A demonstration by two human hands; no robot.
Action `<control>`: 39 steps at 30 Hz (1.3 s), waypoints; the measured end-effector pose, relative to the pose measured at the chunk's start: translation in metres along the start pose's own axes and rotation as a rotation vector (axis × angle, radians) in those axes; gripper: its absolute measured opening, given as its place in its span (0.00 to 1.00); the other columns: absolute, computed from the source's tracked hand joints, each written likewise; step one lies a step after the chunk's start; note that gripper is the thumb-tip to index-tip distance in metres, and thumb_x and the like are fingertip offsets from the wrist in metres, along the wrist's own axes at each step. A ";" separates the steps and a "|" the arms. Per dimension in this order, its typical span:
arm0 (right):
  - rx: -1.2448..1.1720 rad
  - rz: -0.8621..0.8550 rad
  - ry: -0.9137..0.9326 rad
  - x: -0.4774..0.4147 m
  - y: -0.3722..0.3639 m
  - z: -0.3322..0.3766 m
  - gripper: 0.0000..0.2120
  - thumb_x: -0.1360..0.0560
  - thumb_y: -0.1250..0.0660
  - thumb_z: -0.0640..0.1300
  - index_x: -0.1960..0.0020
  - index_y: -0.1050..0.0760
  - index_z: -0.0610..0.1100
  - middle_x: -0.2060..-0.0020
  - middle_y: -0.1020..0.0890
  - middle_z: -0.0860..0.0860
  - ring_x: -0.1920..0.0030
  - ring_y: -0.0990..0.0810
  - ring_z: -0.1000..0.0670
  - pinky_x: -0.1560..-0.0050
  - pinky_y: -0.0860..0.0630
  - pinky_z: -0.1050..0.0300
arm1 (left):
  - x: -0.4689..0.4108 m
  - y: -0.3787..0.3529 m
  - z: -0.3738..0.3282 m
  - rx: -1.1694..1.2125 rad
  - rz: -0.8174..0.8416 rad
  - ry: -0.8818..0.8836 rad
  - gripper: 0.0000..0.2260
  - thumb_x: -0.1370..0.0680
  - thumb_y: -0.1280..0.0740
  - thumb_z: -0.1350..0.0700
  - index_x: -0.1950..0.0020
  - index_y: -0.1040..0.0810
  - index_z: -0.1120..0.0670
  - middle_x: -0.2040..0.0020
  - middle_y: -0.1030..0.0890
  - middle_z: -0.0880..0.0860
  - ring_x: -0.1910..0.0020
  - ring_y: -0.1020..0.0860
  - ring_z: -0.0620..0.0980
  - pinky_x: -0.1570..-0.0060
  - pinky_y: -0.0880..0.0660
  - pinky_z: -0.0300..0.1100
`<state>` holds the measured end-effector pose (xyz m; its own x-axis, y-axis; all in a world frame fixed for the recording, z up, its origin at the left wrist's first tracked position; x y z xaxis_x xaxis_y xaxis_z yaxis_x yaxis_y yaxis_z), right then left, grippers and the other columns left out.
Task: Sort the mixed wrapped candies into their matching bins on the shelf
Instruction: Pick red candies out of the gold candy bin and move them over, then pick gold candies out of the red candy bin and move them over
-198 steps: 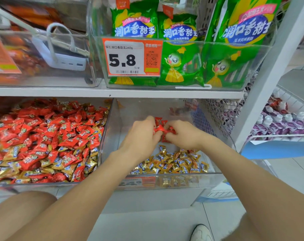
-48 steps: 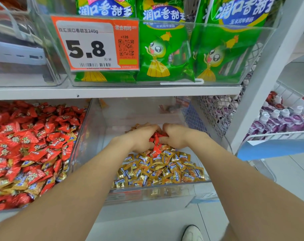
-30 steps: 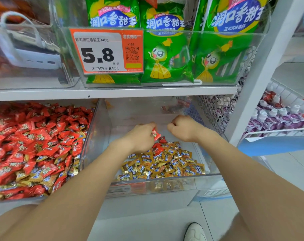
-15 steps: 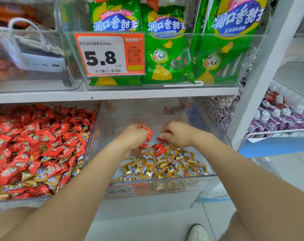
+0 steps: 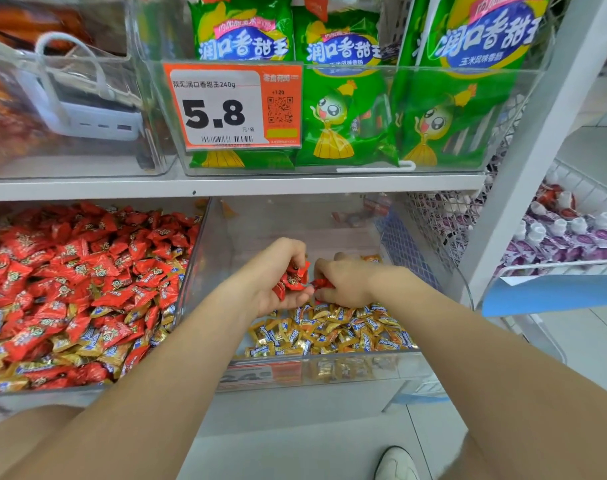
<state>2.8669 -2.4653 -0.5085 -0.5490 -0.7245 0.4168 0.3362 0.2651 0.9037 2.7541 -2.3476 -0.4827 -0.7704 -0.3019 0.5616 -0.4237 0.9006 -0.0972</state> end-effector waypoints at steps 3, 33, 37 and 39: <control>0.041 -0.031 0.052 -0.003 -0.002 0.003 0.19 0.16 0.38 0.52 0.29 0.32 0.45 0.40 0.22 0.40 0.44 0.21 0.39 0.43 0.21 0.44 | -0.002 -0.001 0.000 -0.085 -0.051 -0.040 0.11 0.22 0.28 0.53 0.47 0.22 0.60 0.58 0.19 0.58 0.66 0.19 0.54 0.74 0.23 0.41; -0.184 -0.776 0.304 0.060 0.058 0.248 0.12 0.14 0.41 0.51 0.31 0.33 0.52 0.48 0.23 0.47 0.50 0.20 0.35 0.56 0.23 0.43 | 0.115 0.223 -0.031 -1.296 -0.602 -0.794 0.13 0.22 0.31 0.62 0.39 0.24 0.52 0.45 0.25 0.58 0.45 0.24 0.64 0.44 0.26 0.57; -0.002 -0.747 0.149 0.006 0.067 0.270 0.25 0.18 0.36 0.40 0.24 0.38 0.50 0.41 0.23 0.42 0.43 0.20 0.33 0.57 0.30 0.45 | 0.084 0.257 -0.044 -1.428 -0.654 -0.669 0.22 0.20 0.37 0.52 0.27 0.28 0.56 0.34 0.24 0.66 0.36 0.25 0.71 0.37 0.26 0.64; -0.007 -0.691 0.131 -0.016 0.073 0.272 0.33 0.21 0.35 0.37 0.20 0.41 0.52 0.34 0.25 0.40 0.37 0.23 0.32 0.47 0.24 0.42 | 0.072 0.267 -0.047 -1.456 -0.640 -0.604 0.31 0.22 0.49 0.39 0.21 0.34 0.50 0.23 0.31 0.61 0.26 0.33 0.68 0.27 0.35 0.66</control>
<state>2.6923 -2.2616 -0.4221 -0.5421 -0.7963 -0.2683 -0.0509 -0.2876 0.9564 2.6081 -2.1146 -0.4298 -0.8660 -0.4612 -0.1931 -0.2244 0.0133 0.9744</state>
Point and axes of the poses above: each hand's wrist, its own x-axis away from the middle knuckle, its own y-axis out of the back of the hand, z = x × y, the point moved 2 cm from there along -x, towards the middle knuckle
